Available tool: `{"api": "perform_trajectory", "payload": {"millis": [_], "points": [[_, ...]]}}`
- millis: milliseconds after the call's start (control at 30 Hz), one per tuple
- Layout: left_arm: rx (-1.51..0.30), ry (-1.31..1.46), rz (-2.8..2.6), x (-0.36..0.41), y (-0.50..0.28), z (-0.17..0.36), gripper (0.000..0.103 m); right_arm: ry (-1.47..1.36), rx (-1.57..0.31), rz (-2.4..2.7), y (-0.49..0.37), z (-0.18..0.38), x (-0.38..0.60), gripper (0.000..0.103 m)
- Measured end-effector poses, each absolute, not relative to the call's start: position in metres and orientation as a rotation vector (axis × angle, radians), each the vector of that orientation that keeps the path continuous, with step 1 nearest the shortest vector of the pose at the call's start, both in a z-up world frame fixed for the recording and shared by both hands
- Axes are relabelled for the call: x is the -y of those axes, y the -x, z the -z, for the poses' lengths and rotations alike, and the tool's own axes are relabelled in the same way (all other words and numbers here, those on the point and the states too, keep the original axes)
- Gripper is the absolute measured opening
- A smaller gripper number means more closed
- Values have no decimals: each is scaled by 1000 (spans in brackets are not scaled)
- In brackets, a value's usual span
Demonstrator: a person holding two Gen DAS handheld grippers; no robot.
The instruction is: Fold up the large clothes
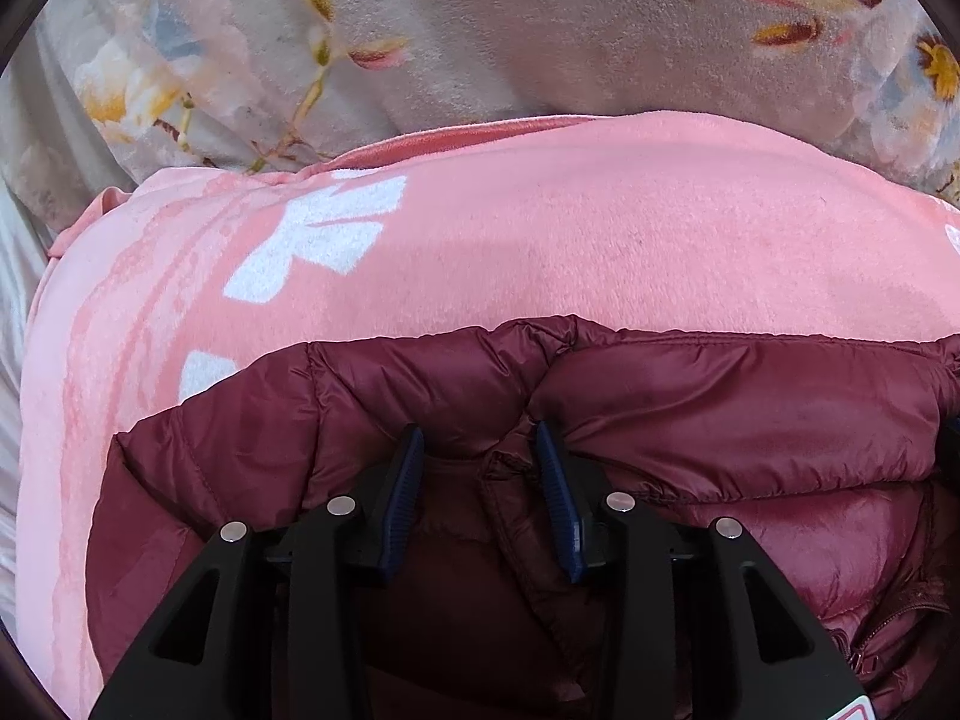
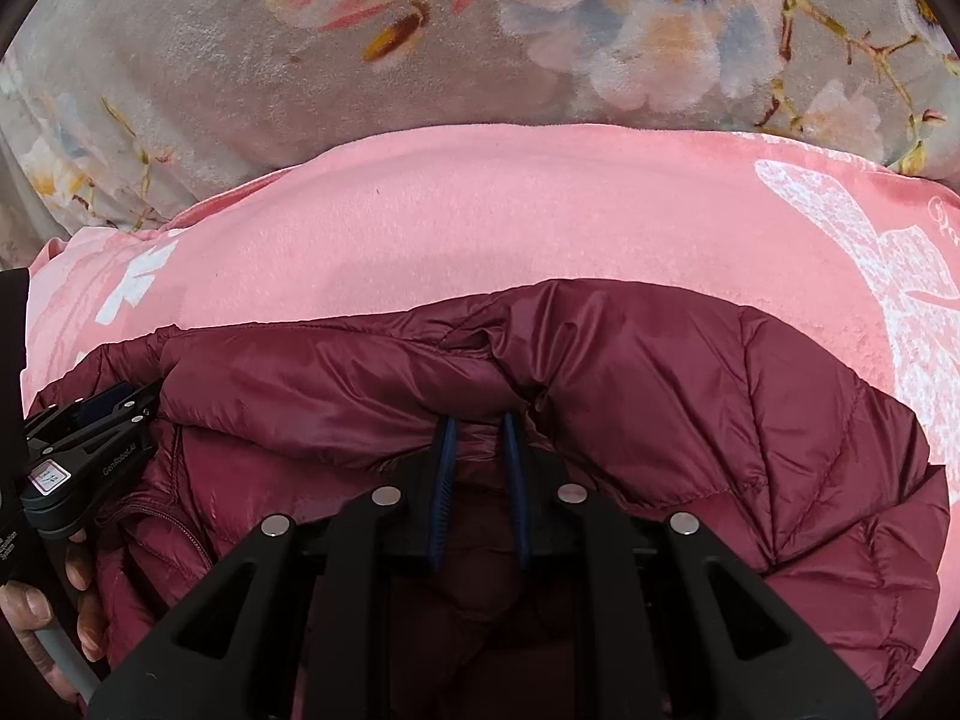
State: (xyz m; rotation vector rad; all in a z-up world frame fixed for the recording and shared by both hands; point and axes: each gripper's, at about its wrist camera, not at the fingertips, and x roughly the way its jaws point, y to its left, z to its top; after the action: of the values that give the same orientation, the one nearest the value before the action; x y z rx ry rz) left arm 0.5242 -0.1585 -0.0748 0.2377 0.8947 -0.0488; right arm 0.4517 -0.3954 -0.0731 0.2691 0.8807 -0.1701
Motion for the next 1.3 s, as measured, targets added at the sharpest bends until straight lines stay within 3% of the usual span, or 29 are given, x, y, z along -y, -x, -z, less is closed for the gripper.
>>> {"api": "perform_trajectory", "payload": {"millis": [167,300,433,500,567,800,1000,1300], "points": [[-892,-248,29,159,-525,75,43,-300,-880,157,-452,75,399,15],[-886,-247,-11,156,-525,73,55,-374,-854,128,-448,74,408,16],[-891,-193,1,134,-498,52,59,-389,-805,159,-401,41,406,18],[-886,-162,57,117,-466,36,61,-347,-741,134,-344,7,398,39],[-898,-165,107,94,-424,24,65,-300,-712,136,-284,-14,393,52],[-1019,-177,161,-8,-281,24,70,-217,-794,289,-86,-9,404,68],[-1108,-24,36,-93,-202,37,69,-493,-891,334,19,36,420,71],[-1138,190,95,-111,-161,40,69,-605,-840,310,43,50,392,72]]}}
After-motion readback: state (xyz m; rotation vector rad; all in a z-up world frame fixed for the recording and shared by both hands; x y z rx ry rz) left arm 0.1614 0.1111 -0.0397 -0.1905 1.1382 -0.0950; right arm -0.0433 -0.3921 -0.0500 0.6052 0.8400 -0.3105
